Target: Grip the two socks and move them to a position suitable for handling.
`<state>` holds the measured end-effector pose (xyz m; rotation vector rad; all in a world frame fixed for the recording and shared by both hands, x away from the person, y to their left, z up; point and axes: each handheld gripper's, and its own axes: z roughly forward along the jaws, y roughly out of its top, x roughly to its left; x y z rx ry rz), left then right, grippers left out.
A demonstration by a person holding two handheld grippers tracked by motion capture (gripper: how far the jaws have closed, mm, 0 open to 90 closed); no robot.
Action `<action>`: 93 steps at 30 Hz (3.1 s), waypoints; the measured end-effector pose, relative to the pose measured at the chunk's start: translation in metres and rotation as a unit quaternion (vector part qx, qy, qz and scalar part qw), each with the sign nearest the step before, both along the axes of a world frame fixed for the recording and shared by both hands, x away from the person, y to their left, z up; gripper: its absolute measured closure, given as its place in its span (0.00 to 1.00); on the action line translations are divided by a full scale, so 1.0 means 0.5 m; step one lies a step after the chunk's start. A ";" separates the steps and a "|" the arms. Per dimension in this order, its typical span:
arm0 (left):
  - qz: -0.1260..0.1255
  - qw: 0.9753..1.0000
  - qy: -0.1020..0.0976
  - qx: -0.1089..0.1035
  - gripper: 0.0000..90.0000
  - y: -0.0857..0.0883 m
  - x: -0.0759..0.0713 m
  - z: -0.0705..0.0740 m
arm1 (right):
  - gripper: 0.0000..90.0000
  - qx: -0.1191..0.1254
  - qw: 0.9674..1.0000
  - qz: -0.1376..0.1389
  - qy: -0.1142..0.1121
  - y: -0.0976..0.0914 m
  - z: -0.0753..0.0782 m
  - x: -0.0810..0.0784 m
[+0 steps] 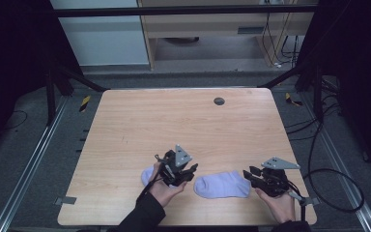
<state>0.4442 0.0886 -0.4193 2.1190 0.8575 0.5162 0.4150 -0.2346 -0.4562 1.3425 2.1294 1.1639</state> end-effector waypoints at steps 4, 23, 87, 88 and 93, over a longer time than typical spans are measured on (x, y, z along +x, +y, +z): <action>0.030 0.999 -0.004 -0.009 0.61 0.078 -0.004 0.015 | 0.61 0.010 1.000 0.005 -0.017 0.021 0.018 0.006; 0.152 0.987 0.046 -0.026 0.68 0.301 -0.025 -0.073 | 0.53 0.003 0.995 0.094 -0.016 0.222 0.037 0.058; 0.116 0.988 0.099 0.026 0.95 0.247 0.005 -0.134 | 0.92 0.010 0.995 0.063 0.071 0.394 -0.048 0.150; 0.115 0.988 0.097 0.027 0.95 0.248 0.005 -0.132 | 0.92 0.005 0.996 0.063 0.068 0.394 -0.053 0.154; 0.128 0.988 0.084 0.024 0.95 0.259 0.011 -0.124 | 0.92 -0.008 0.996 0.058 0.072 0.400 -0.070 0.164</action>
